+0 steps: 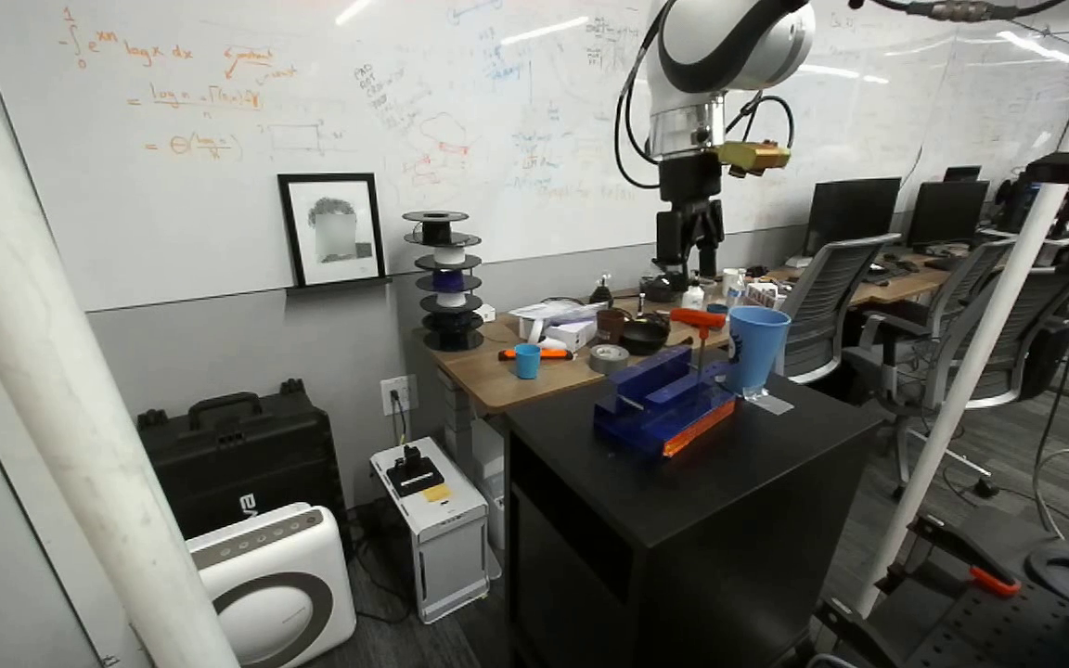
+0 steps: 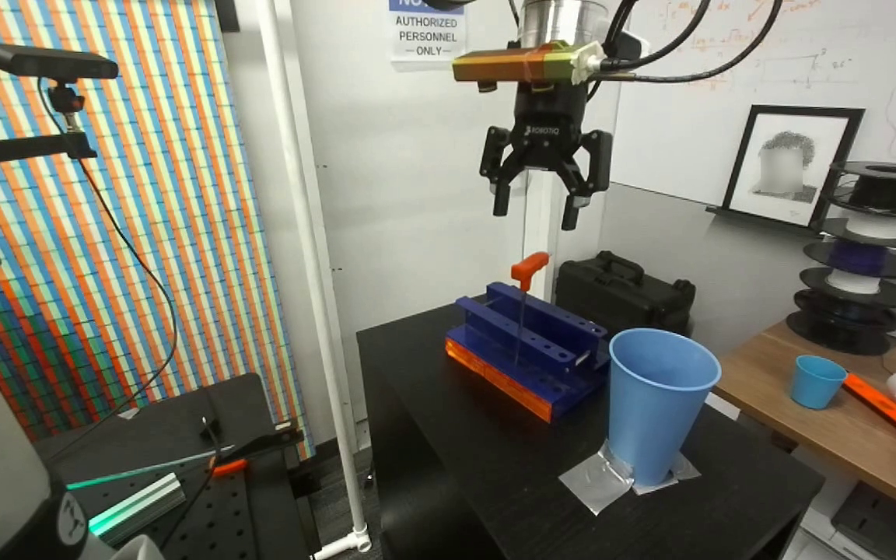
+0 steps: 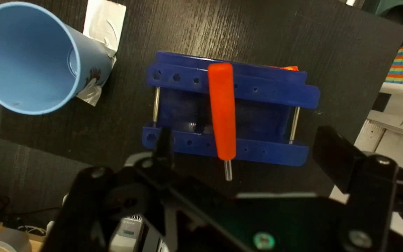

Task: Put the orange thing into the cup

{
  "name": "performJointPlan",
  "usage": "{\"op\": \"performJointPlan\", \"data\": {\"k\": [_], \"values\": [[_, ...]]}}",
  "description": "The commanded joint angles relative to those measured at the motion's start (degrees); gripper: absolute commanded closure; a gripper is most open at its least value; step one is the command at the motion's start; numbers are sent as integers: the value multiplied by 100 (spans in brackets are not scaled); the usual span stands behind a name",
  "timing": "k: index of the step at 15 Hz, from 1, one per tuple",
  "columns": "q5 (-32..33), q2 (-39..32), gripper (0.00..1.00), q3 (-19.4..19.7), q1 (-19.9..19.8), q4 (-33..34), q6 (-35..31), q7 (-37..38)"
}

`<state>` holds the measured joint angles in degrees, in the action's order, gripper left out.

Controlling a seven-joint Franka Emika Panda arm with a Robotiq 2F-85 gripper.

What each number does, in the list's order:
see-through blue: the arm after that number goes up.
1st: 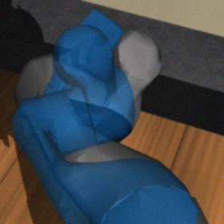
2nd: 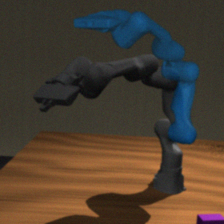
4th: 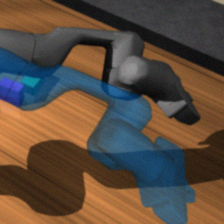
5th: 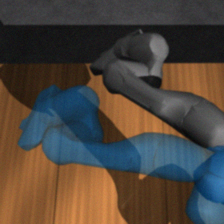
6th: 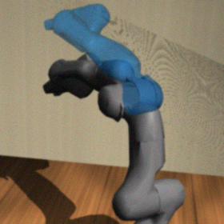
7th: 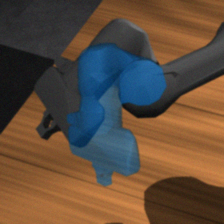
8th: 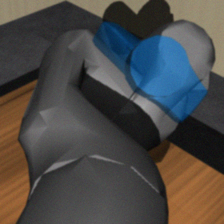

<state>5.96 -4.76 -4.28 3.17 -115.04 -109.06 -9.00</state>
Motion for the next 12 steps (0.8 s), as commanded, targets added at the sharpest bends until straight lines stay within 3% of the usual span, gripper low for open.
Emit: {"op": "performJointPlan", "data": {"k": [1,8,9,10,12], "values": [[197,247,0,22,30,-390,-207,135],[574,298,0,32,22,-964,-795,223],[528,318,25,35,13,-1031,-872,203],[499,335,25,40,6,-1089,-981,194],[546,422,42,54,0,-1279,-1378,194]]}}
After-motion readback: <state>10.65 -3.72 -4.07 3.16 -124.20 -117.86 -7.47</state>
